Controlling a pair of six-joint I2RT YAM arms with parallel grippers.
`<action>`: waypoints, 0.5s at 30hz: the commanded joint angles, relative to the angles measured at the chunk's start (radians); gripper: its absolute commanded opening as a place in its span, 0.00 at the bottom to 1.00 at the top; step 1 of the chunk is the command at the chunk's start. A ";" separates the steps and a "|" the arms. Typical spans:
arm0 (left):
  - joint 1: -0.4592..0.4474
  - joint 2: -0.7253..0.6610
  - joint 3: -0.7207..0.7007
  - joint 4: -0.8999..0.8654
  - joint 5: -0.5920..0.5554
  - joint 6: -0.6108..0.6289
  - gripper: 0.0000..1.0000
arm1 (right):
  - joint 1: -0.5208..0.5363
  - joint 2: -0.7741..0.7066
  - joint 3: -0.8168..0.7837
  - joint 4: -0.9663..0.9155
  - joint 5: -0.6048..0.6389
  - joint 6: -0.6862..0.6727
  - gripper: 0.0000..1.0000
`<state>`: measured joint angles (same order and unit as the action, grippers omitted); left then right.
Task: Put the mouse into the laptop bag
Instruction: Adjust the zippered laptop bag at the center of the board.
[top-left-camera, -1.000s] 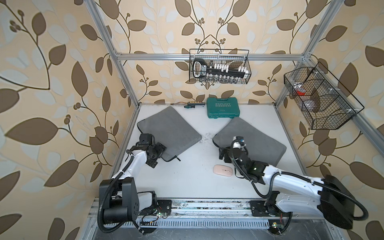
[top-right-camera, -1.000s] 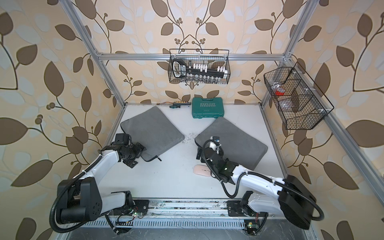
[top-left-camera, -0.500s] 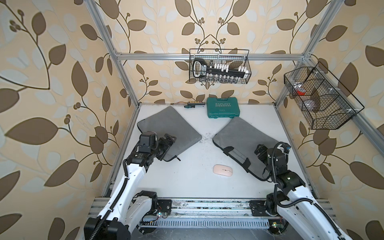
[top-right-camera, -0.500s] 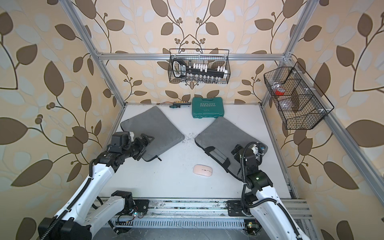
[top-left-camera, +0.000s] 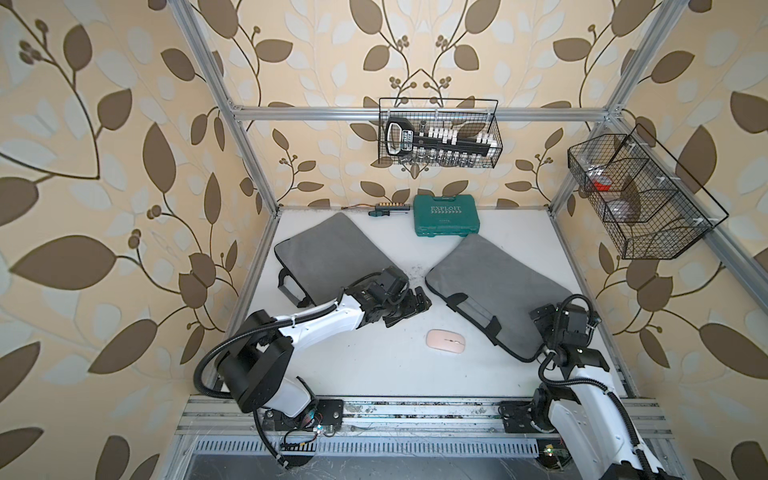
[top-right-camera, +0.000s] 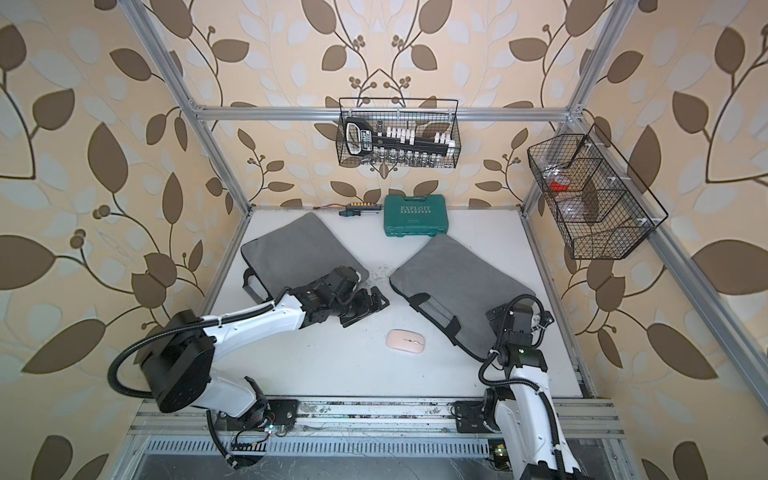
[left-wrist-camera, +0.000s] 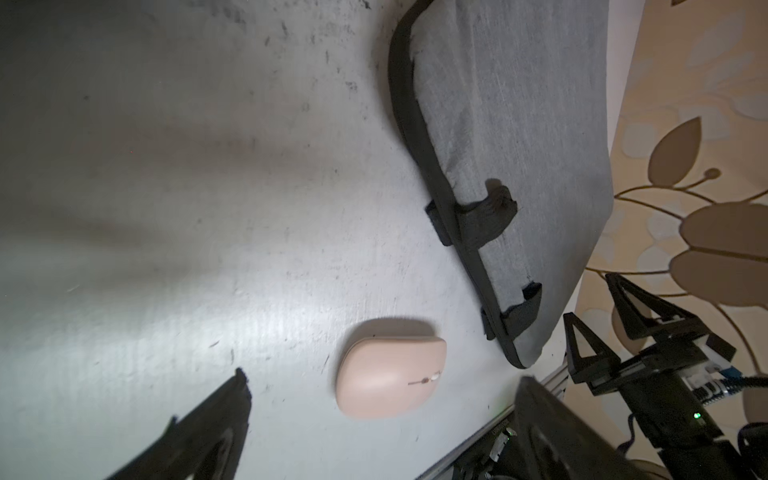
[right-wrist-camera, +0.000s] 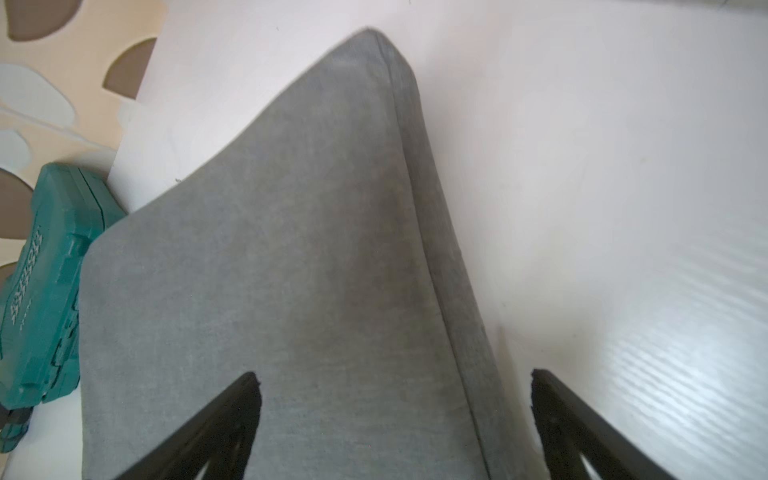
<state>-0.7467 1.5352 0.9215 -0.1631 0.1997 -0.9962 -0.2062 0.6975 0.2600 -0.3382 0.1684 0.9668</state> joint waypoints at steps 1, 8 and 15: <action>-0.016 0.084 0.079 0.037 -0.037 -0.019 0.99 | -0.004 0.001 -0.054 0.089 -0.145 0.043 0.99; -0.067 0.229 0.243 -0.014 -0.061 0.001 0.99 | 0.008 0.192 -0.044 0.291 -0.436 -0.083 0.89; -0.068 0.316 0.357 -0.095 -0.089 0.026 0.99 | 0.351 0.295 0.052 0.317 -0.371 -0.118 0.92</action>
<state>-0.8173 1.8355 1.2339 -0.2050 0.1497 -0.9951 0.0074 0.9611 0.2943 -0.1322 0.0055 0.8436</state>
